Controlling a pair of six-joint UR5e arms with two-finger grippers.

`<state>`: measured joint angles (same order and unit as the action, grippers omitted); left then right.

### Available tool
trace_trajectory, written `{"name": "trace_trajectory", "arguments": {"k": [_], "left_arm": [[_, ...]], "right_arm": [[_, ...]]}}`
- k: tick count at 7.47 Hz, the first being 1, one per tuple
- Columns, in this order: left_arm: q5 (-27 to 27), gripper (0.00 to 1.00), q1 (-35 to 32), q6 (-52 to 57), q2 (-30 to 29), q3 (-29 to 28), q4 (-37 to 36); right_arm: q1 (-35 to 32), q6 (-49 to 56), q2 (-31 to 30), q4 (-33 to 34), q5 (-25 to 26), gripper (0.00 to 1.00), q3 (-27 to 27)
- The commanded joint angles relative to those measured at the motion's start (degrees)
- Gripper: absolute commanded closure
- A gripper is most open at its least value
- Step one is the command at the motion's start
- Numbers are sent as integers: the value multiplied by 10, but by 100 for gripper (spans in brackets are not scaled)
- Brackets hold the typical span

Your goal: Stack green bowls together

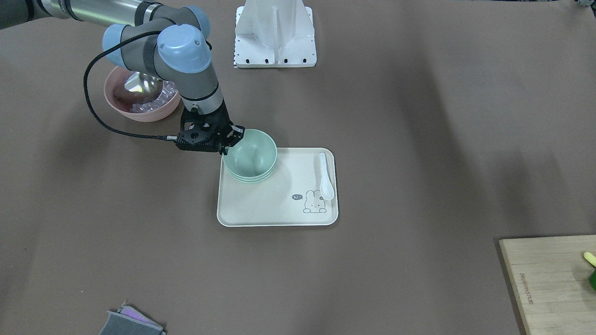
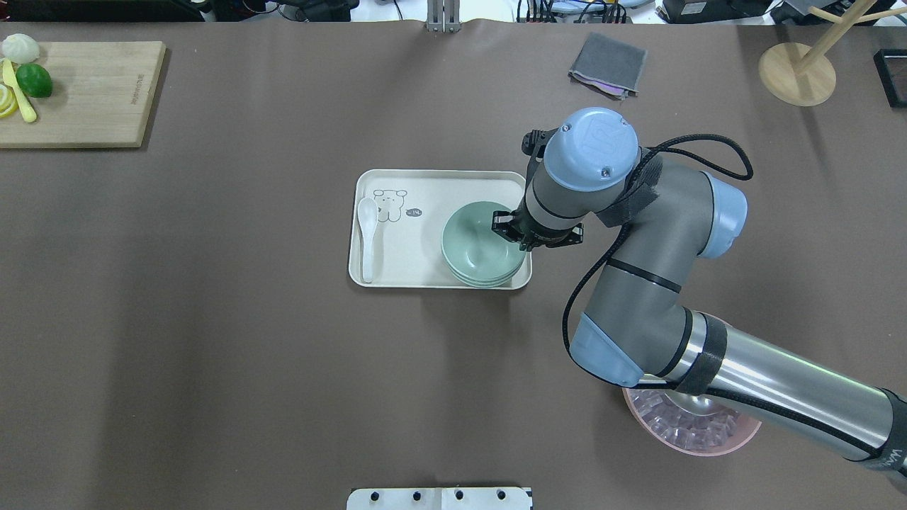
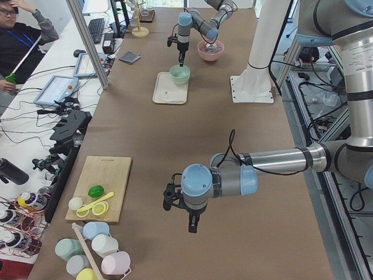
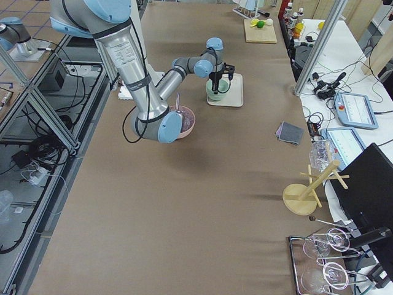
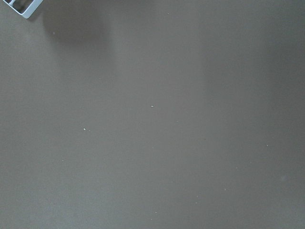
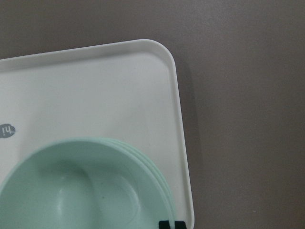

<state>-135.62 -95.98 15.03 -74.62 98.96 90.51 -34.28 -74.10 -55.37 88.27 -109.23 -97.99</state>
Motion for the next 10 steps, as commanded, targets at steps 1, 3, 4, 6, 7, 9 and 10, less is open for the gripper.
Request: {"name": "trace_trajectory", "arguments": {"k": [1,3,4,6,7,9,10], "left_arm": [[0,2,0,0,1,1,0],[0,2,0,0,1,1,-1],[0,2,0,0,1,2,-1],[0,2,0,0,1,3,0],[0,2,0,0,1,4,0],[0,2,0,0,1,9,0],[0,2,0,0,2,11,-1]], "right_arm": [[-3,1,0,-1,1,100,-2],[-4,2,0,1,43,0,-3],[-8,11,1,1,42,0,-6],[-38,28,0,4,16,0,-15],[-58,53,-11,4,-6,0,-16],[-95,187,-74,-5,-12,0,-23],[-133,236,-102,-3,-24,0,-45]]}}
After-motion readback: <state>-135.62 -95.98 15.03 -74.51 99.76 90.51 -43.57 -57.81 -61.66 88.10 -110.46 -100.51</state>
